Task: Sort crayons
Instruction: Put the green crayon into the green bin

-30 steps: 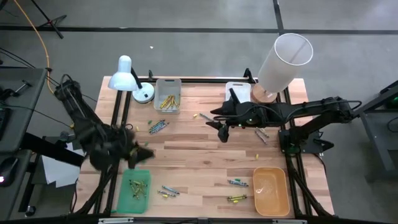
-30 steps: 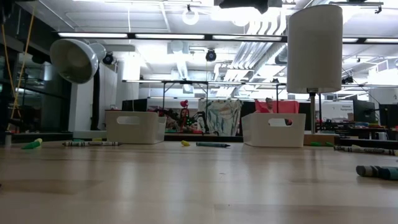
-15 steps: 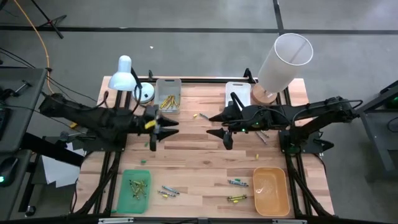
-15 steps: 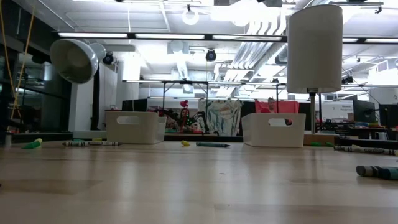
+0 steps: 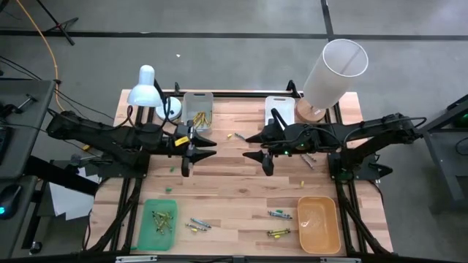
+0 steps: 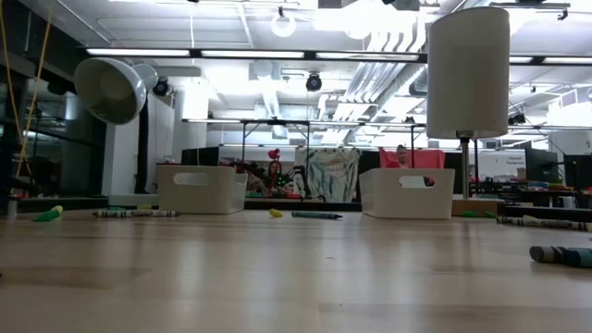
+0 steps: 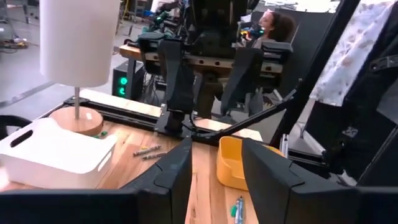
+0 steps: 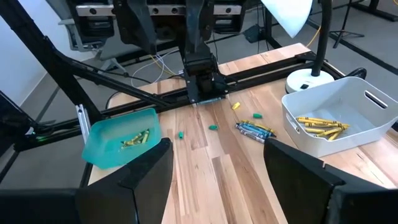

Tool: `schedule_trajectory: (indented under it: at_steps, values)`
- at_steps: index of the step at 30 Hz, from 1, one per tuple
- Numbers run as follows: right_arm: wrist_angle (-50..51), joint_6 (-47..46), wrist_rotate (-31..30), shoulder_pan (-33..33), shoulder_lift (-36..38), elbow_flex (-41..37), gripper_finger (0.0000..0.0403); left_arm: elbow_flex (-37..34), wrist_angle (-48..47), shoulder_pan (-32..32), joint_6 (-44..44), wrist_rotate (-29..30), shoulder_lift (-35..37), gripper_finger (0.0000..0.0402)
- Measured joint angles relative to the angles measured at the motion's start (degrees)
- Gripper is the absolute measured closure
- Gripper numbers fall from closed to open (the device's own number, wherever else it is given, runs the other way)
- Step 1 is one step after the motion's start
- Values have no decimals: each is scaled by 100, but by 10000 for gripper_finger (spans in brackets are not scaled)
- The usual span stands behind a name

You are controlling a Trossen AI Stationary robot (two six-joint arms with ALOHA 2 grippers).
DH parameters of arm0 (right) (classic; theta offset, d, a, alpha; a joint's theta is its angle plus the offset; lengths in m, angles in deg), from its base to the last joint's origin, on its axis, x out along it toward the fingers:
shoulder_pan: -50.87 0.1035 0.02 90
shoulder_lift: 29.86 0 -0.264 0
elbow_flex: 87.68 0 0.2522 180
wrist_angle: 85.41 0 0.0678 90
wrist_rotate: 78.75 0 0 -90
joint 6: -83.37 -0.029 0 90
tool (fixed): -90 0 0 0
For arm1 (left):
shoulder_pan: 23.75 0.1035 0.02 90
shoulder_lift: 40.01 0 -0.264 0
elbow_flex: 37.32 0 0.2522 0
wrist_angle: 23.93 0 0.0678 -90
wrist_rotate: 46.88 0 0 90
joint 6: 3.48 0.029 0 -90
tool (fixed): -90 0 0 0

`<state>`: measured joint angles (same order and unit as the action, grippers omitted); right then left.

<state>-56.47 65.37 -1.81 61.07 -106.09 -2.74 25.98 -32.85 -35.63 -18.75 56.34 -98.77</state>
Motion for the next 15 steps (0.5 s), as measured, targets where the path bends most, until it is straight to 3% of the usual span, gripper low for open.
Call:
schedule_trajectory:
  at_steps: [7, 15]
  values:
    - [74, 2, 42, -2, 13, 0, 158, 0, -319, 2, 42, 605, 0, 276]
    - [1017, -935, 1220, 225, -170, 0, 158, 0, -349, 0, 51, 612, 0, 275]
